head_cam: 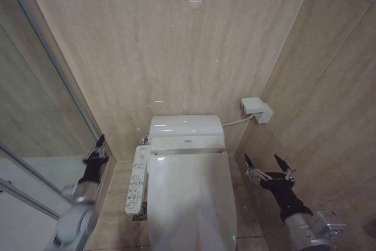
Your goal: Open the toilet lid, clean the toilet bowl with a toilet brush, close the toilet lid, and flush.
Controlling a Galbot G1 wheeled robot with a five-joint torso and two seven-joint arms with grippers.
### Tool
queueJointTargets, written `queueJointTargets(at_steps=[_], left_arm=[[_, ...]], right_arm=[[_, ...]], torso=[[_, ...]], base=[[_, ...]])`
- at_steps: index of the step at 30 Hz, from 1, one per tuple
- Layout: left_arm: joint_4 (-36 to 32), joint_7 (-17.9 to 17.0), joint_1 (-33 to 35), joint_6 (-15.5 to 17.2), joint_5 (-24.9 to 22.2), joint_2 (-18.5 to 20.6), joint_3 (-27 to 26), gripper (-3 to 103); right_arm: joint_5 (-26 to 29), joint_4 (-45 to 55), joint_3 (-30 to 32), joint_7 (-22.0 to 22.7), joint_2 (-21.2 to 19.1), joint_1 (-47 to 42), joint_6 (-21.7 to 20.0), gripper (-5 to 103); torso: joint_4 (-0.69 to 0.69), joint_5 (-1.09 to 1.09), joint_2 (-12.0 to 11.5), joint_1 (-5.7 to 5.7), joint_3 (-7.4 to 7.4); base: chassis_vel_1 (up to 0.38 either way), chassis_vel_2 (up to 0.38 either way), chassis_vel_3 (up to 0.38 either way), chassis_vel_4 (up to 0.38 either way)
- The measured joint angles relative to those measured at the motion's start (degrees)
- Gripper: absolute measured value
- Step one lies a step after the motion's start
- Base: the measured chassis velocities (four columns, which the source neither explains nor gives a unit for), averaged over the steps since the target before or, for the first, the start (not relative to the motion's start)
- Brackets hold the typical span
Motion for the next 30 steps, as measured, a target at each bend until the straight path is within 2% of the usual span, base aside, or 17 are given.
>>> queueJointTargets(at_steps=[5, 8, 15, 17, 20, 22, 26, 30], left_arm=[[-4.97, -1.66, 6.21, 0.72, 1.48, -3.56, -2.29, 0], [-8.93, -3.39, 11.39, 2.64, 2.43, -5.94, -3.17, 0], [-14.19, -4.75, 17.51, 3.58, 4.16, -8.34, -3.63, 0], [-17.58, -5.36, 20.51, 4.15, 5.02, -9.58, -3.24, 0], [-19.13, -5.44, 21.88, 4.18, 6.03, -10.38, -2.93, 0], [-19.98, -5.11, 23.67, 2.77, 8.75, -11.77, -2.31, 0], [-21.54, -4.79, 25.47, 1.59, 10.8, -13.33, -2.22, 0], [-24.95, -5.08, 27.25, 2.67, 13.02, -14.46, -2.2, 0]], right_arm=[[0.0, 0.0, 0.0, 0.02, 0.01, 0.0, 0.0, 100], [0.0, 0.0, 0.0, 0.01, 0.0, 0.0, 0.0, 100], [0.0, 0.0, 0.0, 0.02, 0.0, 0.0, 0.0, 100], [-0.01, 0.0, 0.0, 0.01, 0.0, 0.0, 0.0, 100], [0.0, 0.0, 0.0, 0.02, 0.0, 0.0, 0.0, 100], [0.0, 0.0, 0.01, 0.02, 0.0, 0.0, 0.0, 100], [0.0, 0.0, 0.0, 0.01, 0.0, 0.0, 0.0, 100], [0.0, 0.0, 0.0, 0.01, 0.01, 0.0, 0.0, 100]], torso=[[-0.03, 0.01, 0.0, 0.0, 0.0], [-0.02, 0.0, 0.0, 0.0, 0.0], [-0.03, 0.0, 0.0, 0.0, 0.0], [-0.02, 0.0, 0.0, 0.01, 0.01], [-0.02, 0.01, 0.0, 0.01, 0.01], [-0.02, 0.0, 0.0, 0.01, 0.01], [-0.02, 0.0, -0.01, 0.01, 0.01], [-0.02, 0.01, -0.01, 0.01, 0.01]], base=[[0.0, 0.0, 0.0, 0.0], [0.0, 0.0, 0.0, 0.0], [0.0, 0.0, 0.0, 0.0], [0.0, 0.0, 0.0, 0.0], [0.0, 0.0, 0.0, 0.0], [0.0, 0.0, 0.0, 0.0], [0.0, 0.0, 0.0, 0.0], [0.0, 0.0, 0.0, 0.0]])
